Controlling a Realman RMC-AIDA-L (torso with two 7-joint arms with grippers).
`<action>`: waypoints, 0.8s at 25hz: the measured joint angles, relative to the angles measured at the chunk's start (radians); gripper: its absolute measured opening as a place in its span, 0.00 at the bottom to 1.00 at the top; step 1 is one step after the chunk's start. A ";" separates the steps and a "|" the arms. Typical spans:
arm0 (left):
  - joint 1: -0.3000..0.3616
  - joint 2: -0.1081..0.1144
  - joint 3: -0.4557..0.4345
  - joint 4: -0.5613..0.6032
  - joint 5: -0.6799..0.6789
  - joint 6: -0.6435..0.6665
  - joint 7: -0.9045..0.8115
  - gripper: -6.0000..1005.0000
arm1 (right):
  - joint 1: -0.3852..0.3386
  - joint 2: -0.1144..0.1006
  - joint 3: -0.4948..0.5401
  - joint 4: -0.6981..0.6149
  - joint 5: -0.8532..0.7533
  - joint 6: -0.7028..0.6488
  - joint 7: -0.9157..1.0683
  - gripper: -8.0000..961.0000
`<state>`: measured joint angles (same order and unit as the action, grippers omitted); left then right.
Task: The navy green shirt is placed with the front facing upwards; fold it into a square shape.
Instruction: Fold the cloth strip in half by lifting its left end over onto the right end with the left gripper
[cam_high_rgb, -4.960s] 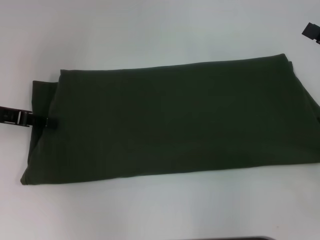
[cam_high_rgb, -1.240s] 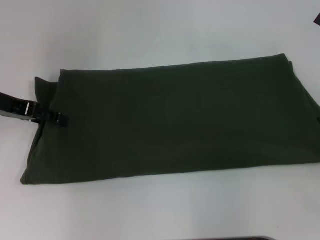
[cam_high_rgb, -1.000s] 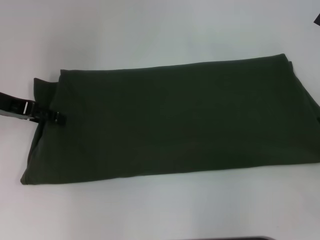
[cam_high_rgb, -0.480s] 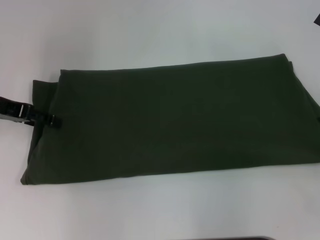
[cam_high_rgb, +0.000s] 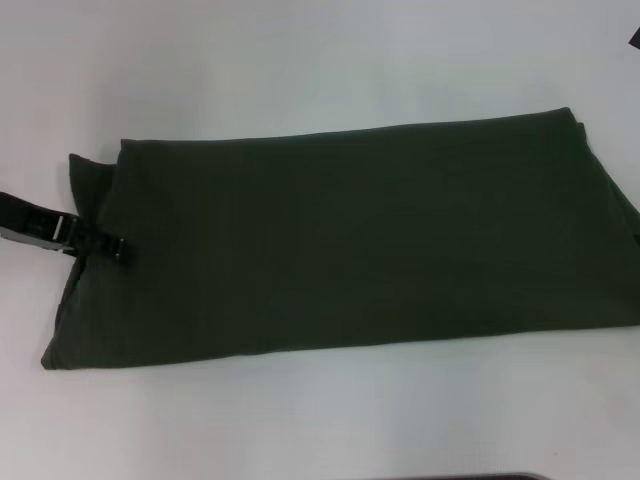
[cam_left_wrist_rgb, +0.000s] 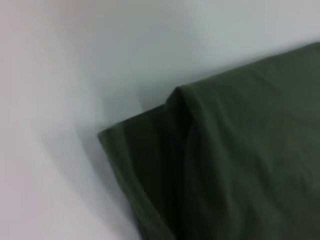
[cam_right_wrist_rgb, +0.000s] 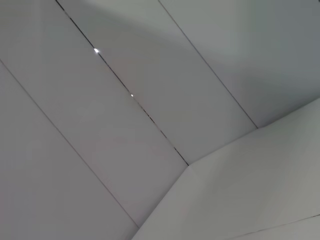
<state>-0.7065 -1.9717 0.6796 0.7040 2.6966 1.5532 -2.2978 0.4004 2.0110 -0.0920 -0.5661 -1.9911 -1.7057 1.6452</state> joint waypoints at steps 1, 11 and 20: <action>-0.002 -0.003 0.000 0.001 -0.001 0.000 0.001 0.90 | 0.000 0.000 0.000 0.000 0.000 0.000 0.000 0.57; -0.025 -0.015 0.000 0.009 -0.007 0.003 0.009 0.90 | 0.000 0.000 0.000 0.000 0.000 0.000 0.001 0.57; -0.009 -0.008 -0.002 0.012 0.000 -0.017 0.010 0.90 | 0.000 0.000 0.000 0.001 0.000 0.003 0.000 0.57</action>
<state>-0.7160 -1.9798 0.6778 0.7158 2.6970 1.5359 -2.2877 0.4007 2.0107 -0.0920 -0.5648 -1.9911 -1.7023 1.6450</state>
